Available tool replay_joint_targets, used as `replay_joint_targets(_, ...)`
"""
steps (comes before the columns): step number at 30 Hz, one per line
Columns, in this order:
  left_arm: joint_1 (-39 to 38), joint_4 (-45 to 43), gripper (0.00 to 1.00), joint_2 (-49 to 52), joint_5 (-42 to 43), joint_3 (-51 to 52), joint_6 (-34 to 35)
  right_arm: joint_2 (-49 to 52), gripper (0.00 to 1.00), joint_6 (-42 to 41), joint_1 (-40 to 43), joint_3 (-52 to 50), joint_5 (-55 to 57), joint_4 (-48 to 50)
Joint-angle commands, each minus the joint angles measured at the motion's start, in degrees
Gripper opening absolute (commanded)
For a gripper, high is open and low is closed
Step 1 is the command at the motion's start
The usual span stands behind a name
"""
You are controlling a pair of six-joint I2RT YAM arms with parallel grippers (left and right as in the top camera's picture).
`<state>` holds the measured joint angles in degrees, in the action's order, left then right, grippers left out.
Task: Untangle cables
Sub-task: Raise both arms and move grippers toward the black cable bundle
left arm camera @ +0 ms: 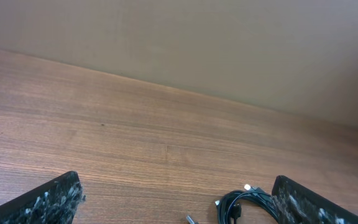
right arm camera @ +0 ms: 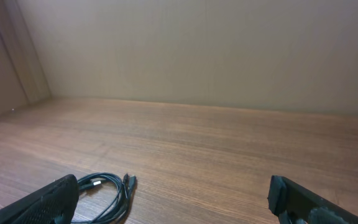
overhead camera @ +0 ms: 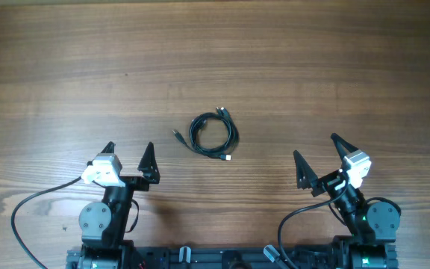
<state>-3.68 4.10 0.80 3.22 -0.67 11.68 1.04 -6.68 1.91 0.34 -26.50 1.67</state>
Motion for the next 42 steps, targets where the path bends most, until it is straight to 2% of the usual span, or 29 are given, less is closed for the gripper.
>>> replay_joint_targets(1, 0.3, 0.2, 1.0, -0.3, -0.8, 0.3, 0.3, -0.5, 1.0, -0.9, -0.2, 0.0, 0.6, 0.2)
replay_joint_targets(39, 0.3, 0.2, 1.0, -0.3, -0.8, 0.3, 0.3, -0.5, 1.0, -1.0, -0.2, 0.0, 0.6, 0.2)
replay_joint_targets(42, 0.3, 0.2, 1.0, -0.3, -1.0, 0.3, 0.3, -0.5, 1.0, -0.9, -0.2, 0.0, 6.2, 0.1)
